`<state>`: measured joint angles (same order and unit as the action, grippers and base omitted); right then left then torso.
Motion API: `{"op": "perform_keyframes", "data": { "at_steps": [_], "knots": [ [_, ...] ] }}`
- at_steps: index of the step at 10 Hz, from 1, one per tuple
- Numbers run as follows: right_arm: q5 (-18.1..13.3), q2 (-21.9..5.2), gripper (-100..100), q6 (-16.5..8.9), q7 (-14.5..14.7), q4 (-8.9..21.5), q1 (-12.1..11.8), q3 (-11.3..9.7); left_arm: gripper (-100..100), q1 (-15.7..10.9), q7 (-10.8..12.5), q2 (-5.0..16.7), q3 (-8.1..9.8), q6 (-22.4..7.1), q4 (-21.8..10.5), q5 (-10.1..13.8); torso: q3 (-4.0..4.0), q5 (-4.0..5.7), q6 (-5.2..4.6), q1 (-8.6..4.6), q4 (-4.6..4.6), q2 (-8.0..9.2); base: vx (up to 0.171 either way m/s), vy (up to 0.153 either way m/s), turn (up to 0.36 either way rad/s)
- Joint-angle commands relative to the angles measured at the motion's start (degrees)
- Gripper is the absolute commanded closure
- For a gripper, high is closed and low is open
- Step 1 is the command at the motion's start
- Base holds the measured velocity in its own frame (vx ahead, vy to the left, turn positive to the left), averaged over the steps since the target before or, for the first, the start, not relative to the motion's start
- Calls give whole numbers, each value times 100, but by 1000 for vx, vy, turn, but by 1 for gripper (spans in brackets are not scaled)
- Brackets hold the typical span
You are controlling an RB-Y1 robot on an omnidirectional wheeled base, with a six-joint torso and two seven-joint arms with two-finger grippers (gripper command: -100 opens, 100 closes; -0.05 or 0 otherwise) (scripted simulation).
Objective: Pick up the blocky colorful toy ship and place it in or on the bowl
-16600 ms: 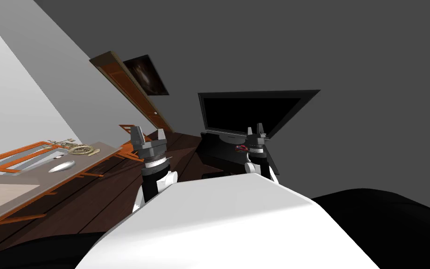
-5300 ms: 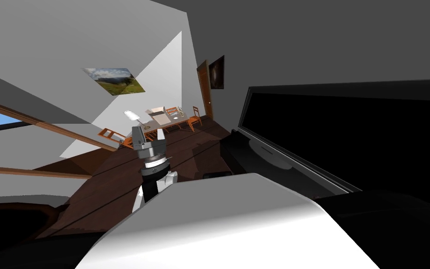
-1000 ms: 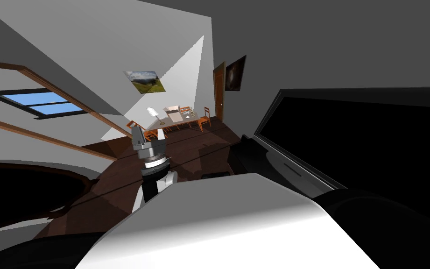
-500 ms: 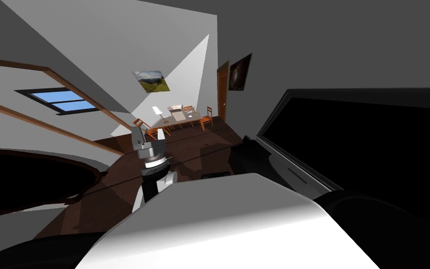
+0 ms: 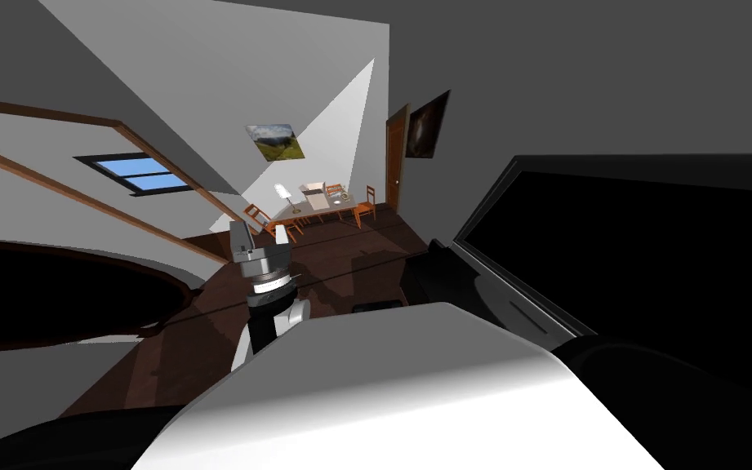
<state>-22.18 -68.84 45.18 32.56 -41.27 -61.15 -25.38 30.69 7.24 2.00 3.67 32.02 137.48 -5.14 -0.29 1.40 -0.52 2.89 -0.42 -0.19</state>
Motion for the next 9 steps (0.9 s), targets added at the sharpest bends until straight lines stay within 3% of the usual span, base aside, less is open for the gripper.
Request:
{"op": "perform_keyframes", "data": {
  "at_steps": [1,2,3,5,6,7,8,9],
  "knots": [
    [29,18,-100,-44,38,-77,-286,118,0,0,0,0,0,0,0,0,0,0,0,0,0,0,2,-32,-13],
    [29,18,-100,-44,38,-77,-399,118,0,0,0,0,0,0,0,0,2,-2,-3,7,1,4,-1,-10,-22],
    [127,221,-100,-114,215,-230,-604,394,0,0,0,0,0,0,0,0,5,-3,-4,15,2,8,-4,-42,191],
    [127,221,-100,-114,215,-230,-935,507,0,0,0,0,0,0,0,0,2,0,0,-1,1,4,1,-43,80],
    [225,425,-100,-184,392,-383,-1157,771,0,0,0,0,0,0,0,0,3,-1,-3,7,1,4,1,-51,234],
    [225,425,-100,-184,392,-383,-1358,896,0,-1,0,0,0,0,0,0,1,0,5,0,0,2,2,-62,136],
    [225,425,-100,-184,392,-383,-1471,896,0,0,0,0,0,0,0,0,1,1,-1,-3,0,1,4,-30,-26],
    [212,408,-100,-206,368,-385,-1354,852,0,0,0,0,0,0,0,0,2,0,-3,7,1,3,1,-7,-12]
  ]
}}
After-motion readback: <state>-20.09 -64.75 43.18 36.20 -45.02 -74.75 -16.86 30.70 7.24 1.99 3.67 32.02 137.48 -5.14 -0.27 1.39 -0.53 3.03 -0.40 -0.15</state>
